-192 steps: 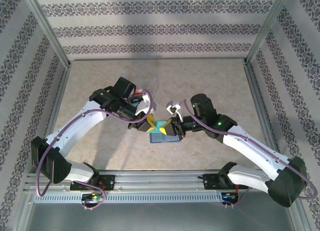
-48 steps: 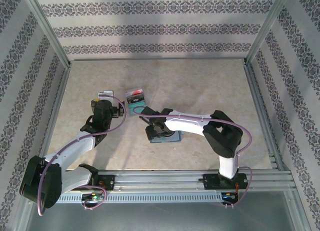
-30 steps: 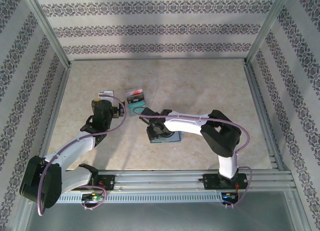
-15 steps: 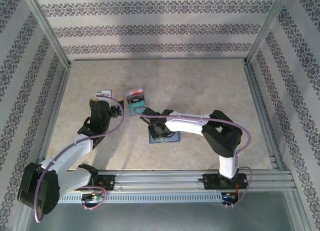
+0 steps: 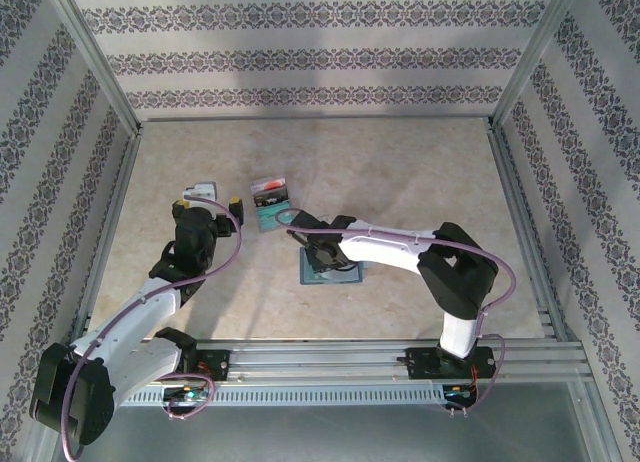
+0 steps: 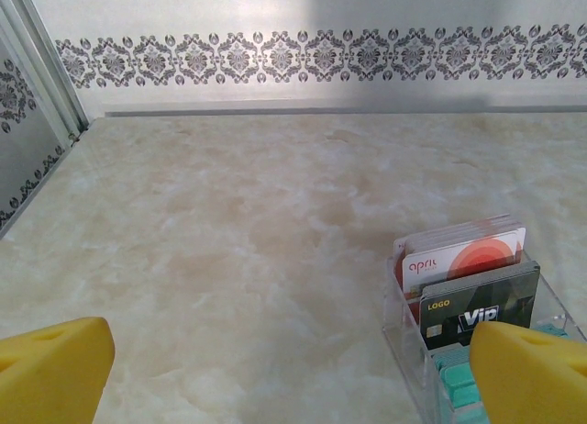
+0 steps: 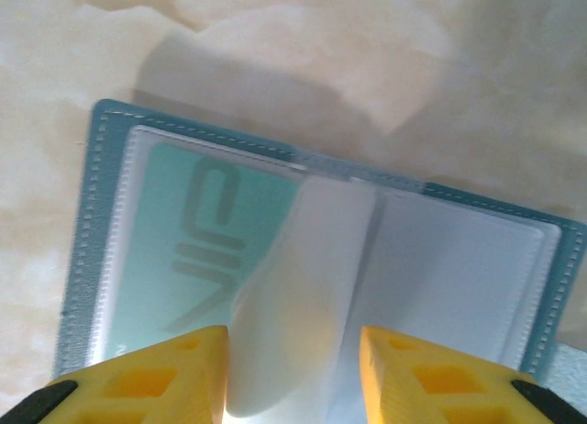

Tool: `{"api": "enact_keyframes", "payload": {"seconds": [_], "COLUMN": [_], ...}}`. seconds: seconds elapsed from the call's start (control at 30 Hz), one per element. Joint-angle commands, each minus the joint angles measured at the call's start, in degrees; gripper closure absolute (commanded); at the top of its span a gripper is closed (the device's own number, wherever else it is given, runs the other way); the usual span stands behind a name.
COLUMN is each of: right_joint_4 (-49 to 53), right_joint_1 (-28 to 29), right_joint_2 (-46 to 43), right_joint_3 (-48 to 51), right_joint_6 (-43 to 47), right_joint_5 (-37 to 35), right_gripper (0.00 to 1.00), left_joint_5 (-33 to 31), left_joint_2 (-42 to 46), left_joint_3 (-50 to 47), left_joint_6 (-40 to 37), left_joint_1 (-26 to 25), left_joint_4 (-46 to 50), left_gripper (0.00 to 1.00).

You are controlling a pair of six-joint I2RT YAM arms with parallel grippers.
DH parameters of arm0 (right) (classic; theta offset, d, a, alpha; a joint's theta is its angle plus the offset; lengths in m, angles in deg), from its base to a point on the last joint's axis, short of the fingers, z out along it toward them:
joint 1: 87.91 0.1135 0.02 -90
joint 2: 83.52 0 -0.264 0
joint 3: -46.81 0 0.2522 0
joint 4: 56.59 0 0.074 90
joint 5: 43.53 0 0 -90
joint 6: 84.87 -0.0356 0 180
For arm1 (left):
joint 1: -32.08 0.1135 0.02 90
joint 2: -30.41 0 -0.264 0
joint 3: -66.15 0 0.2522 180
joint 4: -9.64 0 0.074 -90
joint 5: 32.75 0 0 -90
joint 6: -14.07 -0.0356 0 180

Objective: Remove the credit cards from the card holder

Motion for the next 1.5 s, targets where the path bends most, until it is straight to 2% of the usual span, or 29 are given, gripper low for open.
{"api": "enact_keyframes", "payload": {"seconds": [0.0, 0.33, 0.5, 0.73, 0.9, 1.17, 1.3, 1.37, 1.47], "right_joint_4": [3.21, 2.67, 1.71, 0.58, -1.23, -2.96, -5.98, -9.07, -13.76], "right_joint_1": [-0.49, -3.49, -5.6, -7.64, -9.54, -11.92, -12.51, -13.26, -13.59], "right_joint_2": [-1.68, -5.44, -7.46, -10.58, -14.3, -23.38, -25.81, -25.89, -24.78], "right_joint_3": [0.96, 4.64, 7.69, 11.93, 15.98, 19.24, 19.67, 20.1, 20.09], "right_joint_6": [-0.49, -2.03, -2.34, -2.63, -3.04, -3.01, -2.82, -3.46, -4.5], "right_joint_5": [-3.53, -3.33, -2.74, -2.28, -1.03, 0.53, 4.61, 8.87, 14.75], "right_gripper": [0.57, 0.58, 0.6, 0.64, 0.67, 0.68, 0.68, 0.69, 0.7], "left_joint_5": [-1.0, 0.5, 0.14, -2.29, 1.24, -0.29, 0.18, 1.04, 2.5], "left_joint_2": [1.05, 2.14, 2.03, 1.16, 0.54, -6.31, -10.03, -12.44, -15.48], "left_joint_3": [-0.18, 0.6, 0.71, 0.77, -1.56, -2.04, -1.84, -1.15, -0.19], "left_joint_6": [0.14, -2.19, -2.98, -3.48, 0.35, 4.87, 9.24, 10.71, 12.24], "left_joint_1": [-0.11, -0.22, -2.63, -9.9, -14.41, -24.74, -27.18, -28.0, -28.48], "left_joint_4": [-0.39, 1.25, 1.76, 3.0, 1.38, 2.74, 1.44, 1.1, 0.9], "left_gripper": [0.01, 0.0, 0.0, 0.0, 0.15, 0.17, 0.21, 0.27, 0.28]}}
